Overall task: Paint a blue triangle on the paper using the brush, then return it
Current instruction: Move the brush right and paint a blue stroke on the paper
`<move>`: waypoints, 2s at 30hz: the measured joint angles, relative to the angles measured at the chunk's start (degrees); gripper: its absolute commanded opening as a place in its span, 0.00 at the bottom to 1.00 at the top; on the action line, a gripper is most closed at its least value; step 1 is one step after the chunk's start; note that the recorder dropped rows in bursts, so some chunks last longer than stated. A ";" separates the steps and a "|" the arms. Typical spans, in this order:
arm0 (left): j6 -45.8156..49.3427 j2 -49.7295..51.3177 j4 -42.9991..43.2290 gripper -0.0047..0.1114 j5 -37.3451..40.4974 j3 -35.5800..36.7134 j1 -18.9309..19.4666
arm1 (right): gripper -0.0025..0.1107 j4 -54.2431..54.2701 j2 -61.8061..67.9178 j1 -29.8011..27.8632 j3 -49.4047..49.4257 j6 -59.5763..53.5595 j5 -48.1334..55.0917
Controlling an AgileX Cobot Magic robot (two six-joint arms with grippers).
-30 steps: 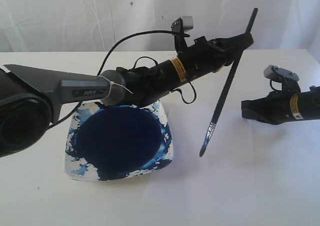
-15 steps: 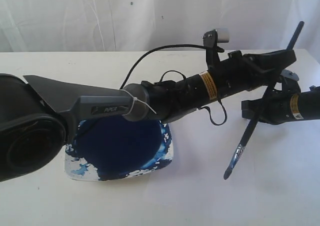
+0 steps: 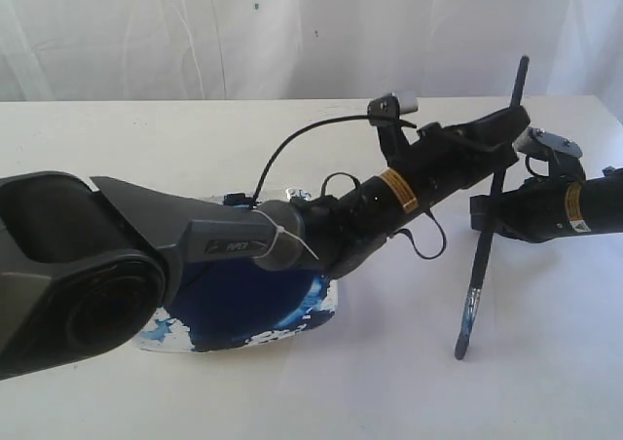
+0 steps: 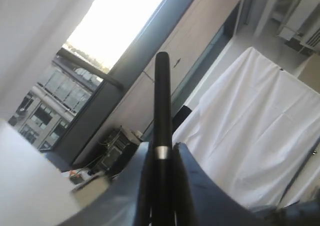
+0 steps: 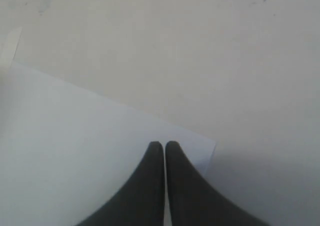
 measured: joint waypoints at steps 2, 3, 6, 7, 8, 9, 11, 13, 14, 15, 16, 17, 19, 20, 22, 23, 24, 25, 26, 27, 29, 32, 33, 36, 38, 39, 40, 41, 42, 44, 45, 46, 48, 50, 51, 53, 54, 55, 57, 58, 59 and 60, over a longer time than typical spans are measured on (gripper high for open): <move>0.00 1.52 -1.35 0.04 0.27 0.00 0.00 | 0.05 0.00 0.00 0.00 0.00 0.00 0.00; 0.00 1.82 -2.00 0.04 0.37 0.00 0.00 | 0.05 0.00 0.00 0.00 0.00 0.00 0.00; 0.45 2.23 -3.22 0.04 0.41 0.00 0.00 | 0.05 0.00 0.00 0.00 0.00 0.00 0.00; 0.81 2.23 -3.22 0.04 0.41 0.00 0.00 | 0.05 0.00 0.00 0.00 0.00 0.00 0.00; 1.10 2.23 -3.32 0.04 0.41 0.00 0.00 | 0.05 0.00 0.00 0.00 0.00 0.00 0.00; 1.43 2.23 -3.32 0.04 0.41 0.00 0.00 | 0.05 0.00 0.00 0.00 0.00 0.00 0.00; 1.77 2.23 -3.32 0.04 0.41 0.00 0.23 | 0.05 0.00 0.00 0.00 0.00 0.00 0.00; 2.52 2.23 -3.09 0.04 0.41 0.00 0.64 | 0.05 0.00 0.00 0.00 0.00 0.00 0.00; 2.81 2.23 -2.98 0.04 0.28 0.00 0.83 | 0.05 0.00 0.00 0.00 0.00 0.00 0.00; 2.94 2.23 -2.98 0.04 0.28 0.00 1.23 | 0.05 0.00 0.00 0.00 0.00 0.00 0.00; 3.20 2.23 -2.86 0.04 0.18 0.00 1.54 | 0.05 0.00 0.00 0.00 0.00 0.00 0.00; 3.63 2.23 -2.75 0.04 0.15 0.00 2.02 | 0.05 0.00 0.00 0.00 0.00 0.00 0.00; 4.51 2.23 -2.31 0.04 0.05 0.00 2.77 | 0.05 0.00 0.00 0.00 0.00 0.00 0.00; 4.91 2.23 -1.89 0.04 0.05 0.00 3.27 | 0.05 0.00 0.00 0.00 0.00 0.00 0.00; 5.34 2.23 -1.35 0.04 -0.06 0.00 4.03 | 0.05 0.00 0.00 0.00 0.00 0.00 0.00; 5.71 2.23 -1.11 0.04 -0.06 0.00 4.56 | 0.05 0.00 0.00 0.00 0.00 0.00 0.00; 6.09 2.23 -0.96 0.04 -0.15 0.00 5.07 | 0.05 0.00 0.00 0.00 0.00 0.00 0.00; 6.33 2.23 -0.81 0.04 -0.15 0.00 5.62 | 0.05 0.00 0.00 0.00 0.00 0.00 0.00; 6.43 2.23 -0.55 0.04 -0.15 0.00 6.25 | 0.05 0.00 0.00 0.00 0.00 0.00 0.00; 6.43 2.23 -0.28 0.04 -0.18 0.00 6.90 | 0.05 0.00 0.00 0.00 0.00 0.00 0.00; 6.55 2.23 0.41 0.04 -0.18 0.00 8.21 | 0.05 0.00 0.00 0.00 0.00 0.00 0.10; 6.55 2.23 1.59 0.04 -0.28 0.00 10.27 | 0.05 0.00 -0.05 0.00 0.00 0.00 0.49; 6.43 2.23 1.86 0.04 -0.28 0.00 10.98 | 0.05 0.00 -0.05 0.00 0.00 0.00 0.65; 5.78 2.23 2.21 0.04 -0.28 0.00 12.63 | 0.05 0.11 -0.14 0.00 0.00 0.00 0.89; 5.26 2.23 2.49 0.04 -0.28 0.00 13.34 | 0.05 0.11 -0.14 0.00 0.00 0.00 0.89; 5.11 2.23 2.68 0.04 -0.28 0.00 13.61 | 0.05 0.11 -0.14 0.00 0.00 0.00 0.89; 4.99 2.23 2.97 0.04 -0.28 0.00 13.72 | 0.05 0.11 -0.14 0.00 0.00 0.00 0.89; 4.90 2.23 3.24 0.04 -0.28 0.00 13.72 | 0.05 0.11 -0.14 0.00 0.00 0.00 0.89; 4.75 2.23 3.25 0.04 -0.39 0.00 13.72 | 0.05 0.11 -0.14 0.00 0.00 0.00 0.89; 4.27 2.23 3.33 0.04 -0.39 0.00 13.72 | 0.05 0.11 -0.14 0.00 0.00 0.00 0.89; 3.97 2.23 3.33 0.04 -0.39 0.00 13.72 | 0.05 0.11 -0.14 0.00 0.00 0.00 0.89; 3.66 2.23 3.33 0.04 -0.39 0.00 13.72 | 0.05 0.11 -0.14 0.00 0.00 0.00 0.89; 2.73 2.12 3.33 0.04 -0.39 0.00 13.72 | 0.05 0.11 -0.14 0.00 0.00 0.00 0.89; 2.20 1.61 3.77 0.04 -0.22 0.00 13.72 | 0.05 0.11 -0.14 0.00 0.00 0.00 0.89; 1.69 1.10 4.37 0.04 0.02 0.00 13.72 | 0.05 0.11 -0.14 0.00 0.00 0.00 0.89; 1.11 0.14 5.33 0.04 0.17 0.00 13.72 | 0.05 0.11 -0.14 0.00 0.00 0.00 0.89; 0.59 -0.67 5.82 0.04 0.29 0.00 13.72 | 0.05 0.11 -0.14 0.00 0.00 0.00 0.89; -0.04 -1.29 6.23 0.04 0.29 0.00 13.72 | 0.05 0.11 -0.14 0.00 0.00 0.00 0.89; -2.19 -2.74 6.51 0.04 0.29 0.00 13.72 | 0.05 0.11 -0.14 0.00 0.00 0.00 0.89; -3.56 -3.30 6.51 0.04 0.29 0.00 13.72 | 0.05 0.11 -0.14 0.00 0.00 0.00 0.89; -4.95 -3.89 6.51 0.04 0.19 0.00 13.72 | 0.05 0.11 -0.14 0.00 0.00 0.00 0.89; -6.37 -4.34 6.60 0.04 0.19 0.00 13.72 | 0.05 0.11 -0.14 0.00 0.00 0.00 0.89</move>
